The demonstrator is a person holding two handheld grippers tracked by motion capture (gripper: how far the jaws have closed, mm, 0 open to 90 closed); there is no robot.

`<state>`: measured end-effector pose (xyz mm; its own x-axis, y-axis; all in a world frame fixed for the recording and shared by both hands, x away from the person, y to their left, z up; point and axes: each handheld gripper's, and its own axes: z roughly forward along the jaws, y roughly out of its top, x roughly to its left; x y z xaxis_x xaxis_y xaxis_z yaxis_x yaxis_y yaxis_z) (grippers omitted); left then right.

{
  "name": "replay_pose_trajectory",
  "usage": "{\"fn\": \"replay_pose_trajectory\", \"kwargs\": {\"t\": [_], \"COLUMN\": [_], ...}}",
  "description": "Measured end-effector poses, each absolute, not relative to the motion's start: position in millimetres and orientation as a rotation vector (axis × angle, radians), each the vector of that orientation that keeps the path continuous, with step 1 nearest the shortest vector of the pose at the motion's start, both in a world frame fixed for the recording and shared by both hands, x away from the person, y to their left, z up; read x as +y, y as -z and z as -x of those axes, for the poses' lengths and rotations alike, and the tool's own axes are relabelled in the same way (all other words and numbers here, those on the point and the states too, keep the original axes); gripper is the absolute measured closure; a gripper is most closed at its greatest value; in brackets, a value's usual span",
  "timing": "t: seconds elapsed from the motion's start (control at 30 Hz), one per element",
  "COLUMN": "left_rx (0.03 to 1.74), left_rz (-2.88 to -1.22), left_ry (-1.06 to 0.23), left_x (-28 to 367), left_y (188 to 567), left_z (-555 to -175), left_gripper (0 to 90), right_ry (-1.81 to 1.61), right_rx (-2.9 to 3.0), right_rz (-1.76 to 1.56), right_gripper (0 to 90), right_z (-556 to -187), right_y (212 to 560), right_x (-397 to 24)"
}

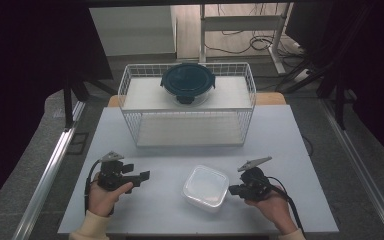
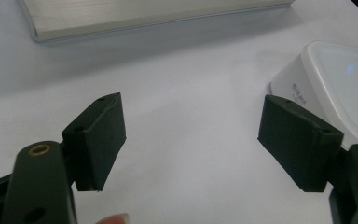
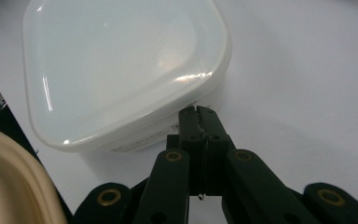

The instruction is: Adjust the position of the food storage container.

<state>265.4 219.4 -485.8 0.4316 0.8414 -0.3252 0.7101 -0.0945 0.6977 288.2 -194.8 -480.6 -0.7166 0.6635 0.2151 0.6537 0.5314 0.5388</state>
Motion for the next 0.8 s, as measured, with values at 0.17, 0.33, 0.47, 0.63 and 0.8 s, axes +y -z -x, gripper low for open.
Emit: {"fn": "replay_pose_trajectory", "kwargs": {"t": [0.17, 0.33, 0.47, 0.63, 0.8], "left_rx": [1.325, 1.331, 1.324, 1.323, 1.327], "left_rz": [-1.847, -1.850, -1.849, -1.847, -1.839], "left_ry": [-0.199, -0.201, -0.207, -0.201, -0.196], "left_x": [219, 218, 218, 220, 220], "left_y": [486, 487, 486, 486, 486], "left_z": [-266, -267, -266, -266, -266], "left_gripper": [22.3, 22.3, 22.3, 22.3, 22.3], "right_ry": [-0.944, -0.946, -0.977, -0.971, -0.980], "right_rx": [2.728, 2.712, 2.696, 2.727, 2.791], "right_rz": [-1.167, -1.154, -1.138, -1.102, -1.019], "right_gripper": [89.5, 89.5, 89.5, 89.5, 89.5], "right_z": [-297, -297, -283, -264, -243], "right_y": [482, 482, 477, 478, 478], "right_x": [-189, -188, -194, -195, -184]}}
